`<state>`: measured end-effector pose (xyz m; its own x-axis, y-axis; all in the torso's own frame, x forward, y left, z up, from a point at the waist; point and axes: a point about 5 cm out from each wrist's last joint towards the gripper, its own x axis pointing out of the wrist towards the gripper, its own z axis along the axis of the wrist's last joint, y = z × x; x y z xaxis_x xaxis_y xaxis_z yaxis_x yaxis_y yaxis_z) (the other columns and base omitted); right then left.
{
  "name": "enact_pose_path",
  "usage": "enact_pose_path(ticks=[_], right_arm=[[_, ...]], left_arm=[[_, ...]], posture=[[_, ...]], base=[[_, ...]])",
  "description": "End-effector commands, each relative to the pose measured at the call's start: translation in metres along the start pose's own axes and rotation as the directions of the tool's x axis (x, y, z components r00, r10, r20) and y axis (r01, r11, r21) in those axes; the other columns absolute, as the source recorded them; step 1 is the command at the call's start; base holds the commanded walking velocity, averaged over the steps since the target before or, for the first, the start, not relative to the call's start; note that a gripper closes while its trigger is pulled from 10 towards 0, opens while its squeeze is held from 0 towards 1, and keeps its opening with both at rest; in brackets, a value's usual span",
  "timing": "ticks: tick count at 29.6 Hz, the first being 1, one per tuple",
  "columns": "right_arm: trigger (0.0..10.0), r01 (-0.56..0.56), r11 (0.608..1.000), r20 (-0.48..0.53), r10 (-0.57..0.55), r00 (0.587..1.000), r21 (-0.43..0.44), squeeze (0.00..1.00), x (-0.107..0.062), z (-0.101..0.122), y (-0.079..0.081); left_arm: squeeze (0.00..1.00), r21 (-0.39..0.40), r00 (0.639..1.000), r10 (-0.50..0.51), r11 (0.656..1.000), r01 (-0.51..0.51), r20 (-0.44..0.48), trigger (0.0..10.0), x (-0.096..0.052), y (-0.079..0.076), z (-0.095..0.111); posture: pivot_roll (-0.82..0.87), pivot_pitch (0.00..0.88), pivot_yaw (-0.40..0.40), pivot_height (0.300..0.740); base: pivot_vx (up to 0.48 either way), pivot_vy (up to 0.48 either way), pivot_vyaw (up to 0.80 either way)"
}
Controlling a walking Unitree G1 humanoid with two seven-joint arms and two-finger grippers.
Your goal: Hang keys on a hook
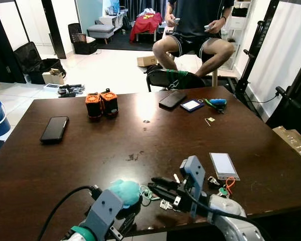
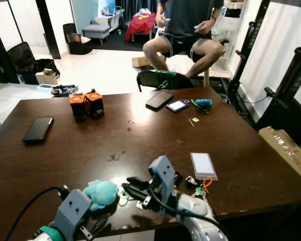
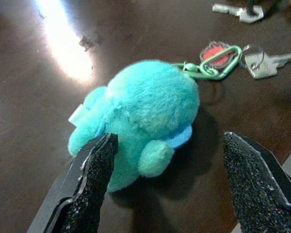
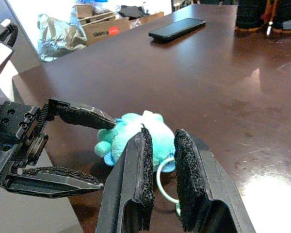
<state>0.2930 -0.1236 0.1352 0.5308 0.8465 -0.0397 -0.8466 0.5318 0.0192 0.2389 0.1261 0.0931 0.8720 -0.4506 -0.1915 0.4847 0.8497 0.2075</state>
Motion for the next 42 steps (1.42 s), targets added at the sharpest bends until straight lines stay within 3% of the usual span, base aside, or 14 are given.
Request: enact_pose_path(ticks=[1, 7, 13, 17, 19, 21, 23, 34, 38, 42], right_arm=[[10.0, 0.006, 1.0, 0.007, -0.007, 1.0, 0.01, 0.0, 0.001, 0.0, -0.001], [10.0, 0.011, 1.0, 0.011, -0.011, 1.0, 0.006, 0.0, 0.004, 0.003, -0.004], [10.0, 0.01, 1.0, 0.012, -0.01, 1.0, 0.005, 0.0, 0.009, 0.005, -0.006], [10.0, 0.01, 1.0, 0.012, -0.01, 1.0, 0.004, 0.0, 0.009, 0.007, -0.007], [10.0, 0.01, 1.0, 0.012, -0.01, 1.0, 0.001, 0.0, 0.01, 0.008, -0.008], [10.0, 0.01, 1.0, 0.012, -0.01, 1.0, 0.001, 0.0, 0.01, 0.008, -0.008], [10.0, 0.011, 1.0, 0.011, -0.011, 1.0, -0.001, 0.0, 0.01, 0.008, -0.008], [10.0, -0.005, 1.0, -0.003, 0.005, 1.0, -0.018, 0.0, 0.014, 0.007, -0.007], [10.0, -0.006, 1.0, -0.003, 0.006, 1.0, -0.019, 0.0, 0.015, 0.007, -0.007], [10.0, -0.001, 1.0, -0.003, 0.001, 1.0, -0.02, 0.0, 0.014, 0.007, -0.009]], left_arm=[[0.0, -0.038, 0.999, 0.011, 0.999, -0.01, 0.035, 10.0, 0.0, 0.002, 0.007], [0.0, -0.06, 0.998, -0.01, 0.998, 0.014, 0.068, 10.0, 0.001, -0.003, 0.014], [0.0, -0.025, 0.997, -0.009, 1.0, 0.011, 0.077, 10.0, 0.005, -0.009, 0.016], [0.0, -0.071, 0.987, 0.103, 0.993, -0.095, 0.123, 10.0, 0.012, 0.0, 0.025], [0.0, -0.14, 0.965, 0.203, 0.973, -0.181, 0.163, 10.0, 0.018, 0.009, 0.034], [0.0, -0.14, 0.965, 0.203, 0.973, -0.181, 0.163, 10.0, 0.018, 0.009, 0.034], [0.0, -0.151, 0.962, 0.22, 0.969, -0.197, 0.159, 10.0, 0.019, 0.01, 0.034], [0.0, -0.019, 0.978, 0.209, 0.978, -0.209, -0.02, 10.0, 0.028, 0.005, 0.004], [0.0, -0.03, 0.979, 0.198, 0.979, -0.199, -0.039, 10.0, 0.029, 0.003, 0.0], [0.0, -0.099, 0.987, 0.155, 0.982, -0.159, -0.048, 10.0, 0.03, -0.003, -0.001]], posture=[[-0.15, 0.0, 0.103, 0.74], [-0.14, 0.0, 0.096, 0.74], [-0.14, 0.0, 0.092, 0.74], [-0.13, 0.0, 0.09, 0.74], [-0.14, 0.0, 0.091, 0.74], [-0.14, 0.0, 0.091, 0.74], [-0.14, 0.0, 0.091, 0.74], [-0.14, 0.0, 0.088, 0.74], [-0.14, 0.0, 0.092, 0.74], [-0.14, 0.0, 0.092, 0.74]], base=[[0.0, 0.0, 0.0], [0.0, 0.0, 0.0], [0.0, 0.0, 0.0], [0.0, 0.0, 0.0], [0.0, 0.0, 0.0], [0.0, 0.0, 0.0], [0.0, 0.0, 0.0], [0.0, 0.0, 0.0], [0.0, 0.0, 0.0], [0.0, 0.0, 0.0]])
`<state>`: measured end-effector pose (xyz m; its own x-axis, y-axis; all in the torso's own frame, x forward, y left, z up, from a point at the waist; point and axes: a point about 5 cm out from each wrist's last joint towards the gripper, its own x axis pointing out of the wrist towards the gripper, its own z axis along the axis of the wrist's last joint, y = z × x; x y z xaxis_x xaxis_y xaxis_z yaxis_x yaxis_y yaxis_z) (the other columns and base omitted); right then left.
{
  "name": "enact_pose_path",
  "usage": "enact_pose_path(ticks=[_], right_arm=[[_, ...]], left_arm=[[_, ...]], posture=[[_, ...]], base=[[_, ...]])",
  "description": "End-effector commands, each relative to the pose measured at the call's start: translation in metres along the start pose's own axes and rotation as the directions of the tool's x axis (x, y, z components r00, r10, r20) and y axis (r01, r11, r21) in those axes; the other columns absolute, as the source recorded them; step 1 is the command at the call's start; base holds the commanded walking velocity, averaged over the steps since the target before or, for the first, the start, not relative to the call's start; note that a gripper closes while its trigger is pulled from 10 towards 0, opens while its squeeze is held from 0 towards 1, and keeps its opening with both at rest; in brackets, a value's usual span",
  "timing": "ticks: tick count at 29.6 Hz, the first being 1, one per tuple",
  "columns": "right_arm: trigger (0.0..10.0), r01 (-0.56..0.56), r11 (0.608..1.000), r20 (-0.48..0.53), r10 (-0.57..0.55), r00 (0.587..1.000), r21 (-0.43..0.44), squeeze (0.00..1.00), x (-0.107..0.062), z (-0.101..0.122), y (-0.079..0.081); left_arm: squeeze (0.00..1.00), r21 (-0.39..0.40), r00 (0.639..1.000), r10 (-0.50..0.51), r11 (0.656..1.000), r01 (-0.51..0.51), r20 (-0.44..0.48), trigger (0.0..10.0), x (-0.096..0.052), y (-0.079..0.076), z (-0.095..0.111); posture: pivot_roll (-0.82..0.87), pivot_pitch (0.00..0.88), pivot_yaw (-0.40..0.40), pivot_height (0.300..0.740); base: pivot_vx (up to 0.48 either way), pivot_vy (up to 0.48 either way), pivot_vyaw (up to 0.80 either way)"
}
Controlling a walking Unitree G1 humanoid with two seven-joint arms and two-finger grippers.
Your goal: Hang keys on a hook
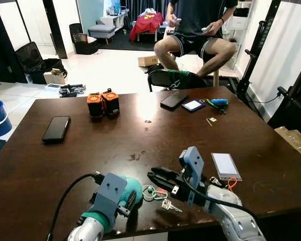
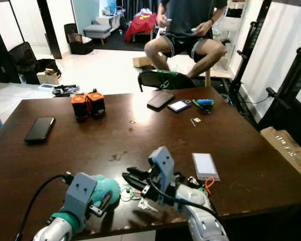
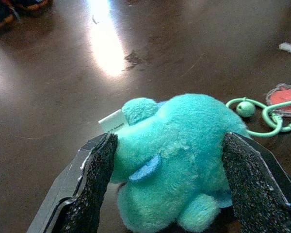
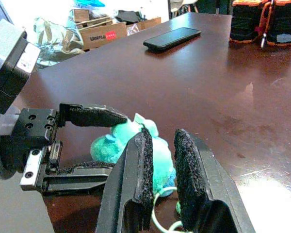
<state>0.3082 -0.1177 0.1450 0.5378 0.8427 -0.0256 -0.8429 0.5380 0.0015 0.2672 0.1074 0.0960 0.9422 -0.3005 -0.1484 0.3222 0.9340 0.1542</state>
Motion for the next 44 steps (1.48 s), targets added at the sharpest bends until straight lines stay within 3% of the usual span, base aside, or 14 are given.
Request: enact_pose_path(ticks=[1, 15, 16, 17, 18, 19, 21, 23, 24, 29, 30, 31, 32, 44], right_arm=[[10.0, -0.009, 1.0, -0.018, 0.009, 1.0, -0.003, 0.0, 0.002, -0.003, 0.001], [10.0, -0.005, 1.0, -0.016, 0.005, 1.0, -0.003, 0.0, 0.003, -0.004, 0.001], [10.0, -0.002, 1.0, -0.016, 0.002, 1.0, -0.004, 0.0, 0.002, -0.004, 0.001], [10.0, 0.0, 1.0, -0.015, 0.0, 1.0, -0.005, 0.0, 0.002, -0.004, 0.0], [10.0, 0.002, 1.0, -0.015, -0.002, 1.0, -0.005, 0.0, 0.002, -0.004, 0.0], [10.0, 0.002, 1.0, -0.015, -0.002, 1.0, -0.005, 0.0, 0.002, -0.004, 0.0], [10.0, 0.004, 1.0, -0.014, -0.005, 1.0, -0.006, 0.0, 0.002, -0.004, 0.0], [10.0, 0.004, 1.0, -0.014, -0.005, 1.0, -0.006, 0.0, 0.002, -0.004, 0.0], [10.0, 0.005, 1.0, -0.014, -0.006, 1.0, -0.007, 0.0, 0.002, -0.004, 0.0], [10.0, 0.008, 1.0, -0.013, -0.008, 1.0, -0.008, 0.0, 0.002, -0.003, -0.001], [10.0, 0.009, 1.0, -0.013, -0.009, 1.0, -0.009, 0.0, 0.002, -0.003, -0.001], [10.0, 0.009, 1.0, -0.013, -0.009, 1.0, -0.009, 0.0, 0.002, -0.003, -0.001], [10.0, 0.009, 1.0, -0.012, -0.009, 1.0, -0.01, 0.0, 0.002, -0.003, -0.001], [10.0, 0.013, 1.0, -0.012, -0.014, 1.0, -0.013, 0.0, 0.002, -0.003, -0.002]], left_arm=[[0.0, -0.016, 0.998, -0.012, 1.0, 0.011, -0.054, 10.0, -0.002, -0.001, -0.011], [0.0, 0.046, 0.996, -0.052, 0.997, 0.055, -0.071, 10.0, -0.004, -0.012, -0.018], [0.0, 0.06, 0.994, -0.054, 0.996, 0.059, -0.091, 8.0, -0.004, -0.013, -0.021], [0.0, 0.076, 0.991, -0.051, 0.995, 0.06, -0.121, 5.3, -0.004, -0.012, -0.026], [0.0, 0.078, 0.986, -0.045, 0.995, 0.058, -0.163, 4.5, -0.005, -0.012, -0.031], [0.0, 0.078, 0.986, -0.045, 0.995, 0.058, -0.163, 4.5, -0.005, -0.012, -0.031], [0.0, 0.069, 0.977, -0.038, 0.996, 0.053, -0.211, 5.6, -0.005, -0.011, -0.038], [0.0, 0.069, 0.977, -0.038, 0.996, 0.053, -0.211, 5.6, -0.005, -0.011, -0.038], [0.0, 0.052, 0.971, -0.036, 0.997, 0.05, -0.235, 10.0, -0.006, -0.011, -0.041], [0.0, -0.004, 0.949, -0.075, 0.997, 0.078, -0.307, 10.0, -0.007, -0.016, -0.05], [0.0, -0.009, 0.946, -0.084, 0.996, 0.085, -0.314, 5.8, -0.008, -0.017, -0.052], [0.0, -0.009, 0.946, -0.084, 0.996, 0.085, -0.314, 5.8, -0.008, -0.017, -0.052], [0.0, -0.016, 0.943, -0.091, 0.996, 0.091, -0.319, 0.0, -0.008, -0.018, -0.053], [0.0, -0.027, 0.939, -0.091, 0.996, 0.087, -0.33, 0.0, -0.009, -0.018, -0.055]], posture=[[-0.14, 0.0, 0.092, 0.74], [-0.14, 0.0, 0.092, 0.74], [-0.14, 0.0, 0.092, 0.74], [-0.14, 0.0, 0.092, 0.74], [-0.14, 0.0, 0.092, 0.74], [-0.14, 0.0, 0.092, 0.74], [-0.14, 0.0, 0.092, 0.74], [-0.14, 0.0, 0.092, 0.74], [-0.14, 0.0, 0.092, 0.74], [-0.14, 0.0, 0.092, 0.74], [-0.14, 0.0, 0.092, 0.74], [-0.14, 0.0, 0.092, 0.74], [-0.14, 0.0, 0.092, 0.74], [-0.14, 0.0, 0.095, 0.74]], base=[[0.0, 0.0, 0.0], [0.0, 0.0, 0.0], [0.0, 0.0, 0.0], [0.0, 0.0, 0.0], [0.0, 0.0, 0.0], [0.0, 0.0, 0.0], [0.0, 0.0, 0.0], [0.0, 0.0, 0.0], [0.0, 0.0, 0.0], [0.0, 0.0, 0.0], [0.0, 0.0, 0.0], [0.0, 0.0, 0.0], [0.0, 0.0, 0.0], [0.0, 0.0, 0.0]])
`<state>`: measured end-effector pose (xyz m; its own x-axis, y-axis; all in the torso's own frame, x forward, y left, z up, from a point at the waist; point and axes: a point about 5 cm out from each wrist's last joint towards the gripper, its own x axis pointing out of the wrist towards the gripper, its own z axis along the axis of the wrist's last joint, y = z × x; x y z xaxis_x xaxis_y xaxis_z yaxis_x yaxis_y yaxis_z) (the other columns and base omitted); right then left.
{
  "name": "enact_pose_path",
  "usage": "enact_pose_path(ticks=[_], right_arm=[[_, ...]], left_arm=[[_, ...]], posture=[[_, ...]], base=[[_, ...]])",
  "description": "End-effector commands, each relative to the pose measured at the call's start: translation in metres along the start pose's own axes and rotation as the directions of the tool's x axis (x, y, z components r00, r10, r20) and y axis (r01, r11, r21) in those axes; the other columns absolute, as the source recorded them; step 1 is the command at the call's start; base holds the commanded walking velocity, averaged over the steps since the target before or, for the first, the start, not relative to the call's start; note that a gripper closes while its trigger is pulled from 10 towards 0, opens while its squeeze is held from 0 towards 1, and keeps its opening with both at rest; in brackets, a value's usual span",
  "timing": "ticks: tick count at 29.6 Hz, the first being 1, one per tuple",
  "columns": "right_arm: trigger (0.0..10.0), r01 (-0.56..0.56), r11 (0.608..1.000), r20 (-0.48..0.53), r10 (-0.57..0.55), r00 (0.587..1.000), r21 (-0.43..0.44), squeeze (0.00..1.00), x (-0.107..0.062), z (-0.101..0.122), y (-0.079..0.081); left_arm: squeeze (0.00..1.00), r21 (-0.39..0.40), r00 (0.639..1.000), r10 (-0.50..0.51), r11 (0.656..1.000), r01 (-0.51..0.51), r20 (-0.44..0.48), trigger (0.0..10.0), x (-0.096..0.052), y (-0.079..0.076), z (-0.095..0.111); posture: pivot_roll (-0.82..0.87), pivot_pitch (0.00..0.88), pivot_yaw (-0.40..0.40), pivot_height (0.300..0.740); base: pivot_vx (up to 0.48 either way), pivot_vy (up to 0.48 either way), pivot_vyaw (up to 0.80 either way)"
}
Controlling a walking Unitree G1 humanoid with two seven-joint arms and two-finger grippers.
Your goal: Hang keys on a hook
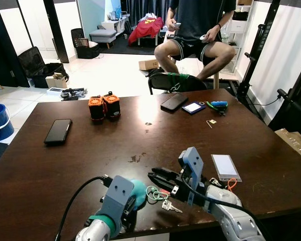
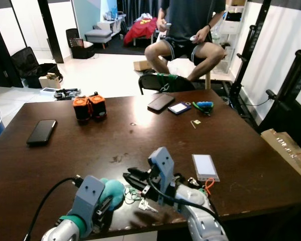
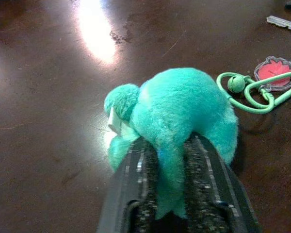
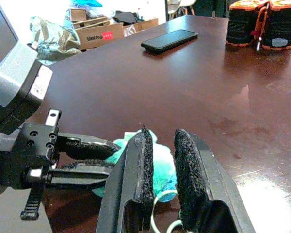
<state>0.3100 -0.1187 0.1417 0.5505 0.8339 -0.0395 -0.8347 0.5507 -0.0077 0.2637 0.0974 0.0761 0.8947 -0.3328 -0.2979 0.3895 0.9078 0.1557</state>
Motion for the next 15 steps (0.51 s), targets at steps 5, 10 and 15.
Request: enact_pose_path(ticks=[5, 10, 15], right_arm=[[10.0, -0.002, 1.0, 0.0, 0.002, 1.0, -0.005, 0.0, 0.0018, 0.0004, -0.0003], [10.0, -0.002, 1.0, -0.001, 0.002, 1.0, -0.006, 0.0, 0.0019, 0.0003, -0.0003], [10.0, -0.001, 1.0, 0.002, 0.001, 1.0, -0.007, 0.0, 0.0023, -0.0004, 0.0001]], left_arm=[[0.0, -0.045, 0.981, -0.021, 0.999, 0.012, -0.192, 0.0, -0.0058, -0.0042, -0.038], [0.0, -0.049, 0.981, -0.019, 0.999, 0.009, -0.193, 0.0, -0.0059, -0.0037, -0.0379], [0.0, -0.081, 0.986, -0.006, 0.997, -0.008, -0.167, 0.0, -0.0073, 0.0035, -0.0349]], posture=[[-0.14, 0.0, 0.095, 0.74], [-0.14, 0.0, 0.095, 0.74], [-0.15, 0.0, 0.097, 0.74]], base=[[0.0, 0.0, 0.0], [0.0, 0.0, 0.0], [0.0, 0.0, 0.0]])
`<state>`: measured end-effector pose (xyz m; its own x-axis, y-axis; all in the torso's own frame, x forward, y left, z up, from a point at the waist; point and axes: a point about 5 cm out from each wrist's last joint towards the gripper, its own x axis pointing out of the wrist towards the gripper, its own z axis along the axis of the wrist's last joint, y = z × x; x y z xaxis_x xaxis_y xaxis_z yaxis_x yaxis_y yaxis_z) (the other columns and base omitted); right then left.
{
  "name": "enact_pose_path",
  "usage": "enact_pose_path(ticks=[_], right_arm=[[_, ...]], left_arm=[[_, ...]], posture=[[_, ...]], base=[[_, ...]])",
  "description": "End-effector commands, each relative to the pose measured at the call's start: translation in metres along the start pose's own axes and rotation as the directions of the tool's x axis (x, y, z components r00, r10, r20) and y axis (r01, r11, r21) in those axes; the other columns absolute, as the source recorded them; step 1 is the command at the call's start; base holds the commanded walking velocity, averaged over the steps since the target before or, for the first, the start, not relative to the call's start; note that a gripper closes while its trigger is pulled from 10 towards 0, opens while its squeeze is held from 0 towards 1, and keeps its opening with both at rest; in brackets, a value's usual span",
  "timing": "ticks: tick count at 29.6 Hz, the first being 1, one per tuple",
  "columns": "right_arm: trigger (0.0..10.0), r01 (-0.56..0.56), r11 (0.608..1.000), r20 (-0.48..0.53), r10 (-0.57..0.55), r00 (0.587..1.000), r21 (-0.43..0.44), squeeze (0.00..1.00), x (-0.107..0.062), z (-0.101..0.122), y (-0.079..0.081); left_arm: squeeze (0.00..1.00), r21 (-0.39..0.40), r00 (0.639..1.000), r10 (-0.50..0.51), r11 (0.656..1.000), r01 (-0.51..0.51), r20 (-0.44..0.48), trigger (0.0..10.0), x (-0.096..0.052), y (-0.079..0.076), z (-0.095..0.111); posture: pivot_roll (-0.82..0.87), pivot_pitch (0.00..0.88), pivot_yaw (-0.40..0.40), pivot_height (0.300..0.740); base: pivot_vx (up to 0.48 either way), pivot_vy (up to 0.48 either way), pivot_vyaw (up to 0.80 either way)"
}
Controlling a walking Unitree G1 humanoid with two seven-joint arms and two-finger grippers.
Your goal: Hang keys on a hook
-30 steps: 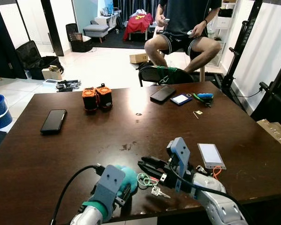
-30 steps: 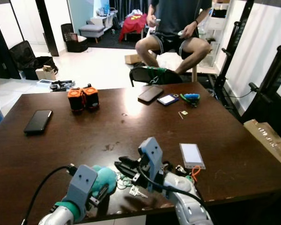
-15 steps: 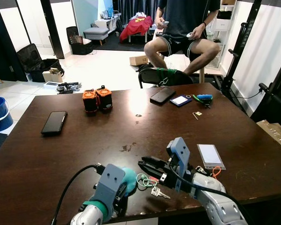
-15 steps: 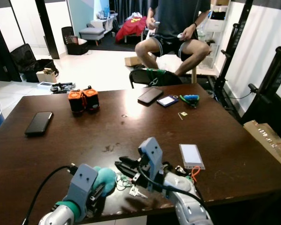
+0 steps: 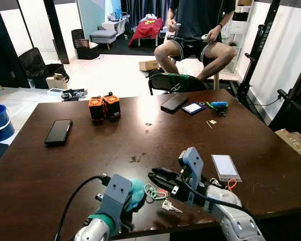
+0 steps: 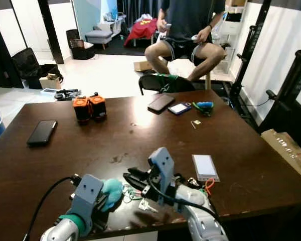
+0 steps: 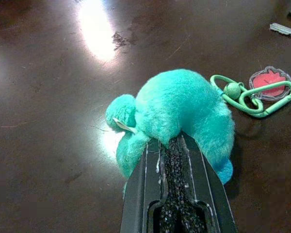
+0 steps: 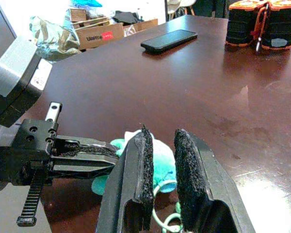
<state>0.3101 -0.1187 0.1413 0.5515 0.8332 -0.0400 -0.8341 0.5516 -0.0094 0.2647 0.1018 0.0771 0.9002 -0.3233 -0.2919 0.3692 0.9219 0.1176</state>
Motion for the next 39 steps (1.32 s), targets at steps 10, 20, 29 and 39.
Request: enact_pose_path(ticks=[10, 20, 29, 39], right_arm=[[10.0, 0.02, 1.0, 0.02, -0.02, 1.0, -0.006, 0.0, 0.002, 0.004, -0.004], [10.0, 0.001, 1.0, 0.04, -0.002, 0.999, 0.025, 0.0, 0.007, 0.004, 0.005], [10.0, 0.105, 0.994, 0.094, -0.107, 0.99, 0.035, 0.0, 0.01, 0.005, 0.006], [10.0, 0.274, 0.958, 0.17, -0.284, 0.944, 0.08, 0.0, 0.012, 0.006, 0.006]], left_arm=[[0.0, -0.284, 0.981, 0.137, 0.954, -0.093, 0.141, 0.0, -0.045, 0.071, 0.013], [0.0, -0.387, 0.908, 0.372, 0.879, -0.279, 0.191, 10.0, -0.08, 0.085, 0.027], [0.0, -0.443, 0.878, 0.413, 0.852, -0.278, 0.243, 10.0, -0.105, 0.066, 0.025], [0.0, -0.345, 0.714, 0.628, 0.774, -0.531, 0.31, 10.0, -0.117, 0.082, 0.031]], posture=[[-0.15, 0.0, 0.093, 0.74], [-0.13, 0.0, 0.082, 0.74], [-0.14, 0.0, 0.093, 0.74], [-0.13, 0.0, 0.078, 0.74]], base=[[0.0, 0.0, 0.0], [0.0, 0.0, 0.0], [0.0, 0.0, 0.0], [0.0, 0.0, 0.0]])
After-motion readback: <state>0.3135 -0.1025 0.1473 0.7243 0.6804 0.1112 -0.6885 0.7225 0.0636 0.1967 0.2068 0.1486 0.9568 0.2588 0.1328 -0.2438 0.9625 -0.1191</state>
